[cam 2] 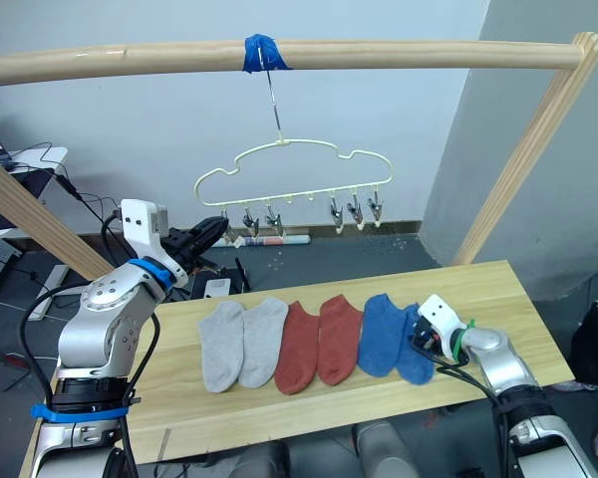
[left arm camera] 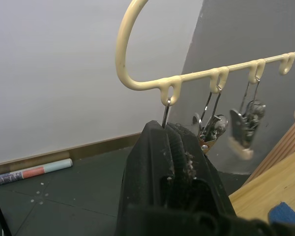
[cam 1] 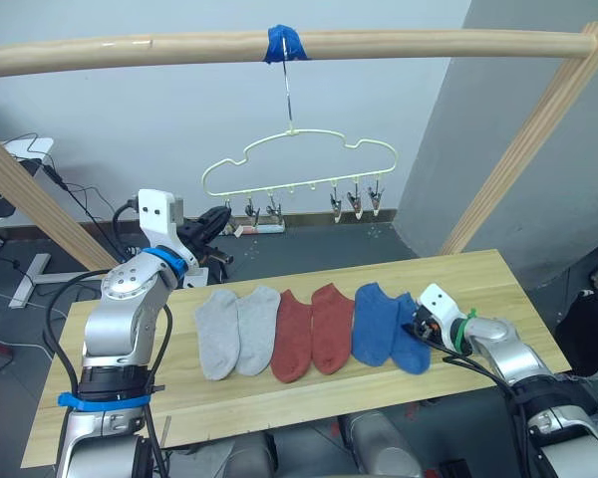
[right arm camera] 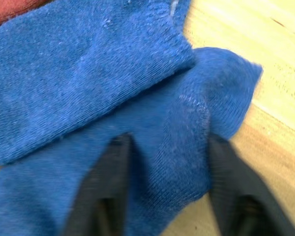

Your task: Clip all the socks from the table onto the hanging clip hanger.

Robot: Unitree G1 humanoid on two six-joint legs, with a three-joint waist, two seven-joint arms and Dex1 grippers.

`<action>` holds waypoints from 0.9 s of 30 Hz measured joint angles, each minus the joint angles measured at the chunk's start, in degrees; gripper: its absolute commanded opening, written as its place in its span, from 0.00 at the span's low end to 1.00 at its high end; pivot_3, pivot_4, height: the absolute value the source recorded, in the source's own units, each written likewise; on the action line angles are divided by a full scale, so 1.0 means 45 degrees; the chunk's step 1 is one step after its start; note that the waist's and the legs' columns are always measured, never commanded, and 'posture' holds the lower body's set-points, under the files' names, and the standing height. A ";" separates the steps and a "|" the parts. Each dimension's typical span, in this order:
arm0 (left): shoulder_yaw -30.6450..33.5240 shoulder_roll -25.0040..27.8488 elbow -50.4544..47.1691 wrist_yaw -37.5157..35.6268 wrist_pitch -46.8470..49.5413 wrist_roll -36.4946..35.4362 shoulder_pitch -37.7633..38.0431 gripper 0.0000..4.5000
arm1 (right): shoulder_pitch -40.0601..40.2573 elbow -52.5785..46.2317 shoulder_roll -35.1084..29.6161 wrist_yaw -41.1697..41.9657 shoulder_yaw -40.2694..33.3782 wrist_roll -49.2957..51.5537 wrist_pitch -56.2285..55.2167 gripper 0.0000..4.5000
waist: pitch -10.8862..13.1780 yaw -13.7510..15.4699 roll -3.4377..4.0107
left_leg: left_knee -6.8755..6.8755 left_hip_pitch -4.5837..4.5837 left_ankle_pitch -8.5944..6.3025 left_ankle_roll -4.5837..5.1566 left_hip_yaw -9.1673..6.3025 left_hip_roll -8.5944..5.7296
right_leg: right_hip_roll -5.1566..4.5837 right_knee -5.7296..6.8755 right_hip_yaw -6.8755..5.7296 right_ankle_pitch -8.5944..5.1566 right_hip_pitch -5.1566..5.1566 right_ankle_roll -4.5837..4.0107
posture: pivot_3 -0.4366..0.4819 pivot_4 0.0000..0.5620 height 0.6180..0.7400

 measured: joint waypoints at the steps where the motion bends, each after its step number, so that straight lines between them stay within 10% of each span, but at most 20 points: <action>1: 0.0000 0.0000 0.0004 0.0005 -0.0011 0.0004 -0.0001 0.00 | 0.0074 -0.0063 -0.0043 0.0004 -0.0032 0.0000 0.0003 0.11 | 0.0000 0.0001 0.0000 | 0.0000 0.0000 0.0000 0.0000 0.0000 0.0000 | 0.0000 0.0000 0.0000 0.0000 0.0000 0.0000 | 0.34 0.35 1.00; 10: 0.0007 -0.0087 0.0162 -0.0002 -0.0009 -0.0023 -0.0125 0.00 | 0.2126 -0.3084 -0.1246 -0.0051 -0.1186 0.0321 0.1100 0.01 | 0.0022 -0.0023 -0.0003 | -0.0007 -0.0005 -0.0004 -0.0005 0.0007 -0.0001 | -0.0002 -0.0004 0.0008 -0.0006 -0.0014 -0.0003 | 0.32 0.35 1.00; 17: 0.0995 -0.0340 0.0251 -0.0279 0.2660 -0.2419 -0.0579 0.00 | 0.3652 -1.0244 -0.2562 0.1299 -0.2670 0.3409 0.4990 0.01 | 0.0106 -0.0053 0.0017 | -0.0009 -0.0002 -0.0004 -0.0007 -0.0002 0.0005 | 0.0003 0.0003 0.0003 -0.0013 -0.0021 -0.0010 | 0.31 0.37 1.00; 27: 0.2988 -0.0066 0.0408 0.0011 0.8415 -0.6974 -0.1568 0.00 | 0.0017 -1.1741 0.1741 -0.0174 -0.0288 0.6070 0.7953 0.01 | 0.0214 -0.0188 -0.0062 | -0.0012 -0.0164 -0.0007 -0.0011 -0.0041 0.0002 | 0.0000 -0.0004 -0.0030 0.0024 -0.0158 0.0055 | 0.32 0.37 1.00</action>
